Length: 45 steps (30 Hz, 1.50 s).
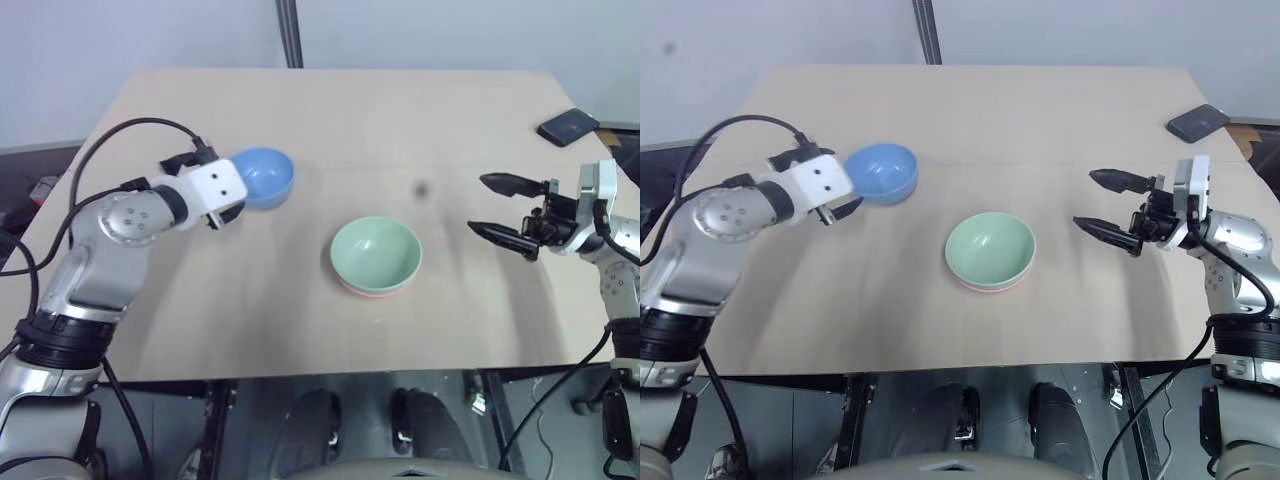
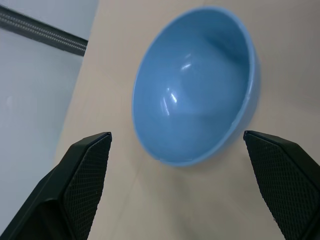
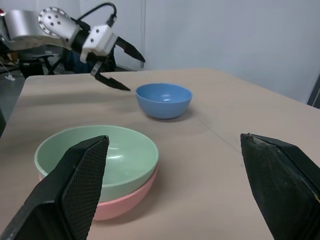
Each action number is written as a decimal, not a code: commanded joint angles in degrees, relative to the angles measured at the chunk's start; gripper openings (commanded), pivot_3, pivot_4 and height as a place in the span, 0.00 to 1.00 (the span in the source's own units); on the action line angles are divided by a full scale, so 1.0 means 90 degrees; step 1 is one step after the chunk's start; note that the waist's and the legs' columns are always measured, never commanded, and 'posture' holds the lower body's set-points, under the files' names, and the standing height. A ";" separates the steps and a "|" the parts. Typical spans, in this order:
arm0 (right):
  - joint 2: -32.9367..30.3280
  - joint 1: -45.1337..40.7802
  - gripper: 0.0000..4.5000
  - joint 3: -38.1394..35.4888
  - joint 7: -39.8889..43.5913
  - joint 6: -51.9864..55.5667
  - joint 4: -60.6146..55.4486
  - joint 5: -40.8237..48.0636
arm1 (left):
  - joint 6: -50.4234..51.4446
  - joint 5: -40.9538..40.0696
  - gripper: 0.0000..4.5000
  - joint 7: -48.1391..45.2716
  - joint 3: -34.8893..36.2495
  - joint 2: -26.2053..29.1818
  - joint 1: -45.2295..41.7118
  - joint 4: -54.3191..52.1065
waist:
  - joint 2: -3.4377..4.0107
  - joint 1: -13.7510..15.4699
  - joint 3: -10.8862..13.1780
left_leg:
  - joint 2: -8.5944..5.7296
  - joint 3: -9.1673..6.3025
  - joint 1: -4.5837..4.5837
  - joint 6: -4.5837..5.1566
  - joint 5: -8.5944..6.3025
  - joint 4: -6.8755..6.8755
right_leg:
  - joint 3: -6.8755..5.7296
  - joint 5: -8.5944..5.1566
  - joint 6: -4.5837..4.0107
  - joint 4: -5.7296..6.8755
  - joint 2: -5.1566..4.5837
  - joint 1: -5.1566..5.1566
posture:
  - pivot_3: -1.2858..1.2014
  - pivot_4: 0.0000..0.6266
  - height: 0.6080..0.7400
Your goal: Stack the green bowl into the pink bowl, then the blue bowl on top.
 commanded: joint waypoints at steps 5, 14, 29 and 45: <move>-0.0014 -0.0141 0.99 -0.0107 -0.0080 -0.0263 0.0047 -0.0104 | -0.0343 0.0742 0.94 -0.0302 -0.0797 -0.0453 -0.0467 0.0366 | -0.0002 -0.0008 0.0001 | 0.0001 0.0000 -0.0002 0.0000 0.0000 0.0000 | 0.0000 0.0000 0.0000 0.0001 0.0002 -0.0002 | 0.52 0.24 0.99; -0.0057 -0.0056 1.00 -0.0155 -0.0163 -0.0293 0.0006 -0.0136 | -0.0603 0.1178 0.08 -0.0251 -0.0900 -0.0759 -0.0809 0.0902 | -0.0002 -0.0009 0.0001 | 0.0001 0.0003 0.0001 0.0001 0.0000 0.0003 | 0.0005 0.0000 0.0001 0.0010 0.0002 -0.0003 | 0.52 0.24 0.99; -0.0218 0.0334 1.00 -0.0287 -0.0324 -0.0283 -0.0270 -0.0120 | -0.1449 -0.2108 0.01 -0.2180 0.0038 -0.1676 -0.1105 -0.0827 | -0.0005 -0.0007 0.0003 | -0.0001 -0.0005 -0.0006 0.0003 -0.0001 0.0013 | 0.0000 0.0001 0.0000 0.0018 -0.0010 -0.0004 | 0.52 0.24 0.99; -0.0304 0.0915 1.00 -0.0462 -0.0673 -0.0249 -0.0795 -0.0091 | -0.2015 -0.3989 0.98 -0.5221 -0.0143 -0.1036 -0.1332 -0.0709 | -0.0003 -0.0011 0.0002 | -0.0002 0.0005 0.0008 0.0000 0.0001 0.0016 | 0.0014 -0.0001 0.0001 0.0034 0.0002 -0.0004 | 0.52 0.24 0.99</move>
